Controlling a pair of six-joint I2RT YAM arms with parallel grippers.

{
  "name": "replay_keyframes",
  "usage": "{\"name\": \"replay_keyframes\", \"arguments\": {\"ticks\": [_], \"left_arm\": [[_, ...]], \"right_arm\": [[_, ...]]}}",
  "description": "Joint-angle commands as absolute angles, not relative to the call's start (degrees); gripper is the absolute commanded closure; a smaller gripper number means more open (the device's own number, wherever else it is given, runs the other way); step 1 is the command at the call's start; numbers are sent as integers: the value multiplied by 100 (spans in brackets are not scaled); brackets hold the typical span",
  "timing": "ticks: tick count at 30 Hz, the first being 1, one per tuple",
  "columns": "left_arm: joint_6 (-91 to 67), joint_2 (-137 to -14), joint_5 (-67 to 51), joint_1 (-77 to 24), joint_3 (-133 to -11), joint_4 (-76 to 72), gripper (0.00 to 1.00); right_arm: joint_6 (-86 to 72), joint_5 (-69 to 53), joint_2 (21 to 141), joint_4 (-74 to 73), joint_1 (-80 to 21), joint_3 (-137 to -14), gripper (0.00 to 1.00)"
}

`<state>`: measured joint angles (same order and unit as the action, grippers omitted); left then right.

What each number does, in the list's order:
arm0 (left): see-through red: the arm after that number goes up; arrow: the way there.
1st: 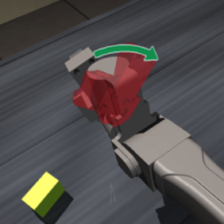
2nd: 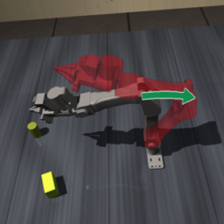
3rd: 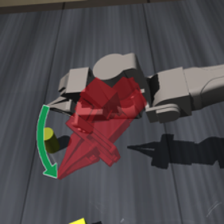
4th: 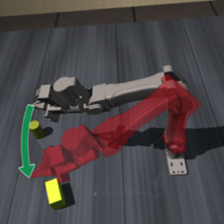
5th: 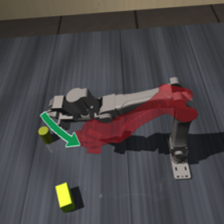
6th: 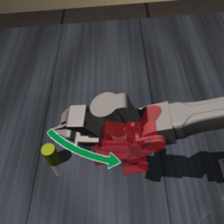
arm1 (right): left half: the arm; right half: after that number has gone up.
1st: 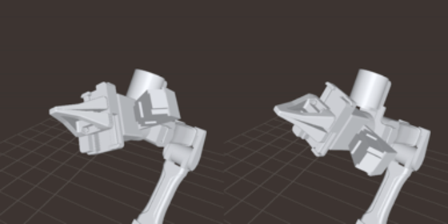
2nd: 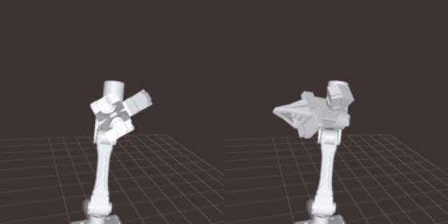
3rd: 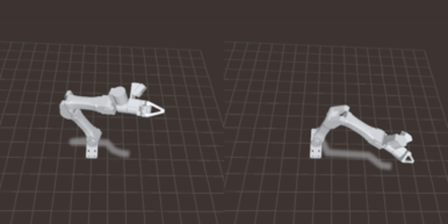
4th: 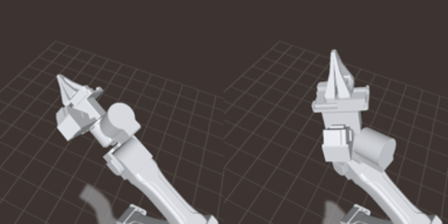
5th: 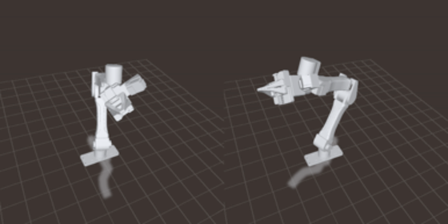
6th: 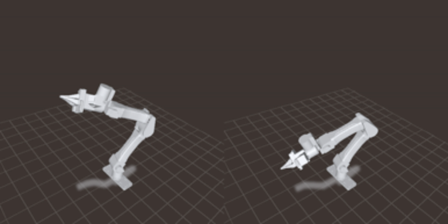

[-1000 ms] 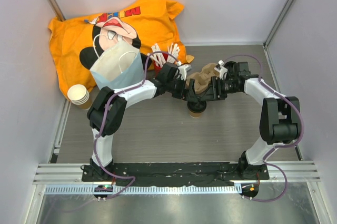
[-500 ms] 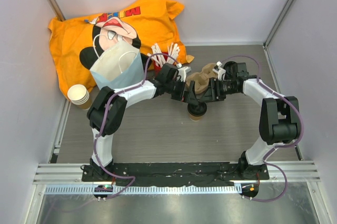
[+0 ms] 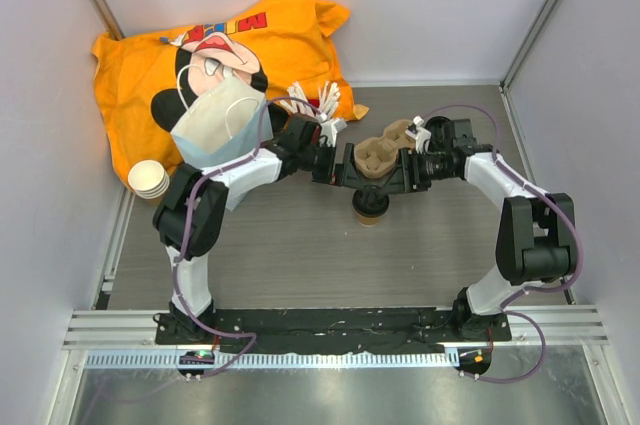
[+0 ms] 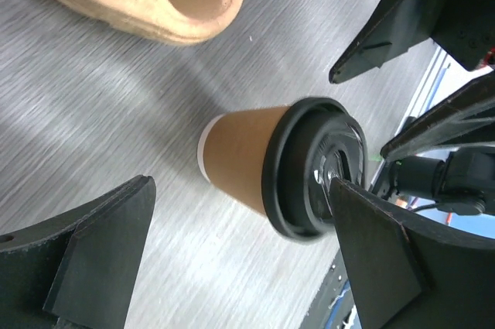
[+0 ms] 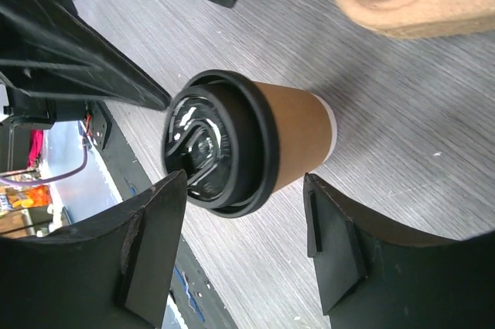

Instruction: Pack the takeout coffee

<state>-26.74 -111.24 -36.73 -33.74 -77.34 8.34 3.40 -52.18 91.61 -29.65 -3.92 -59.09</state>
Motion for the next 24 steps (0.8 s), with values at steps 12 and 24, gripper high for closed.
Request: {"name": "replay_keyframes", "arguments": {"ticks": [12,24], "left_arm": [[-2365,-10415,-3709,-3322,-7093,606,0],[-2171,-10687,-3586,-3322,-6952,659,0]], "right_arm": [[369,-4922,9193,-2804,-817,-5880,31],[325,-4668,9272,-2690,-940,-5880,31]]}}
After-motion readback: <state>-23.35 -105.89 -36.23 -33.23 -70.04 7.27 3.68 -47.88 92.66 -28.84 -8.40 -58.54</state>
